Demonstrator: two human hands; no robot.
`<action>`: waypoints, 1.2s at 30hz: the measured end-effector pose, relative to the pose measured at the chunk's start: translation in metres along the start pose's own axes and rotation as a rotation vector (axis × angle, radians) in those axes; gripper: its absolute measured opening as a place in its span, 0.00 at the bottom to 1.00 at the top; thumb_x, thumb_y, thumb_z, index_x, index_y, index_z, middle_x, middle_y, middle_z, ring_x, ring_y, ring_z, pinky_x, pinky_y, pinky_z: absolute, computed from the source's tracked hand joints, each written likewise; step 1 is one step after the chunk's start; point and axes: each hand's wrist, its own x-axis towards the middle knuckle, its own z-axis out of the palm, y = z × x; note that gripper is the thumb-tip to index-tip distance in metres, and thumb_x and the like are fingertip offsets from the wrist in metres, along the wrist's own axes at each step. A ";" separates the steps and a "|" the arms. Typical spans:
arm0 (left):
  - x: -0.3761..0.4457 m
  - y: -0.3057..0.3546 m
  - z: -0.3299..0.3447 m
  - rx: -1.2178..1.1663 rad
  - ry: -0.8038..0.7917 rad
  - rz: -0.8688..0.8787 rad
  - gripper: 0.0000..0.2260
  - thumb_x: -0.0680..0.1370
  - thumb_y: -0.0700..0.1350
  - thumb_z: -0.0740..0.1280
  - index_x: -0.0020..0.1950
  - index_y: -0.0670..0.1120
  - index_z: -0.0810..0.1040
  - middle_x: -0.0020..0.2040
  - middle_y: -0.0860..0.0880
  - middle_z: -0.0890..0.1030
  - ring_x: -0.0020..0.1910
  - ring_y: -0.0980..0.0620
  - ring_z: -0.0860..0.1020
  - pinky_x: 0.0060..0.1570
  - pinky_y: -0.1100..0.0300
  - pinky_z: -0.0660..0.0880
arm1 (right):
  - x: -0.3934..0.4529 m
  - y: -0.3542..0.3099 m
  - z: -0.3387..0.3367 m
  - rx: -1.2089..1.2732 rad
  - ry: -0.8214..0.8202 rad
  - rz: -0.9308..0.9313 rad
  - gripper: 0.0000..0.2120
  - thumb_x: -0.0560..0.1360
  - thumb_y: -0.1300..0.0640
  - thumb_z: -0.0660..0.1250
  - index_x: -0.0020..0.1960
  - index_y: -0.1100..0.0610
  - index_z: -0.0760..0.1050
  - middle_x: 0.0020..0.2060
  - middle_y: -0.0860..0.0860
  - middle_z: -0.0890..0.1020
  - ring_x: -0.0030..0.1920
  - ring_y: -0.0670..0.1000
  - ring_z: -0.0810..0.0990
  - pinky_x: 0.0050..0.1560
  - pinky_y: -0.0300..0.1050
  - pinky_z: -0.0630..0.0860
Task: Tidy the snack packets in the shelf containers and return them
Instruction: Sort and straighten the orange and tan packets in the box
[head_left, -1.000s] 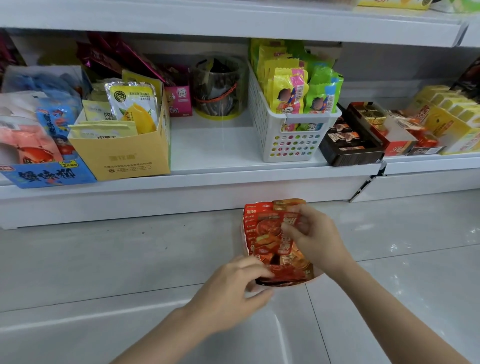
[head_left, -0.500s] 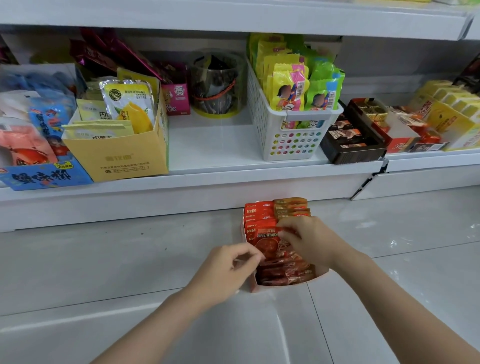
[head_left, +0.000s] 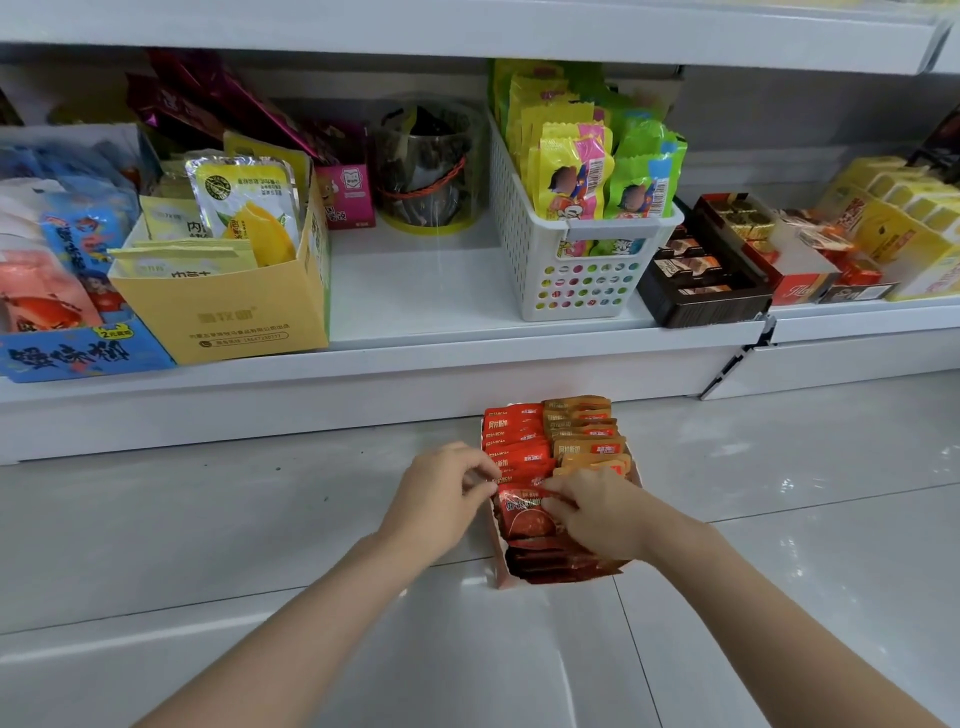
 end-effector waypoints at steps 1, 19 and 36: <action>0.002 0.001 0.000 0.044 -0.017 0.007 0.04 0.76 0.42 0.73 0.49 0.50 0.84 0.44 0.58 0.76 0.38 0.62 0.74 0.39 0.73 0.66 | -0.001 0.001 0.002 0.013 -0.007 -0.003 0.14 0.84 0.49 0.54 0.63 0.49 0.76 0.60 0.47 0.80 0.60 0.50 0.77 0.63 0.44 0.70; 0.003 0.006 0.009 0.126 0.037 0.043 0.05 0.77 0.48 0.72 0.43 0.50 0.79 0.47 0.54 0.74 0.51 0.55 0.73 0.48 0.61 0.71 | -0.037 0.022 -0.005 0.336 0.212 -0.093 0.11 0.82 0.52 0.62 0.53 0.38 0.80 0.44 0.33 0.81 0.49 0.36 0.78 0.46 0.28 0.71; 0.019 0.052 -0.068 -0.641 0.248 -0.062 0.07 0.83 0.48 0.62 0.47 0.51 0.68 0.39 0.51 0.86 0.39 0.55 0.85 0.38 0.53 0.82 | -0.047 -0.001 -0.038 0.884 0.481 -0.070 0.11 0.75 0.42 0.68 0.54 0.44 0.83 0.46 0.41 0.87 0.49 0.42 0.85 0.51 0.36 0.80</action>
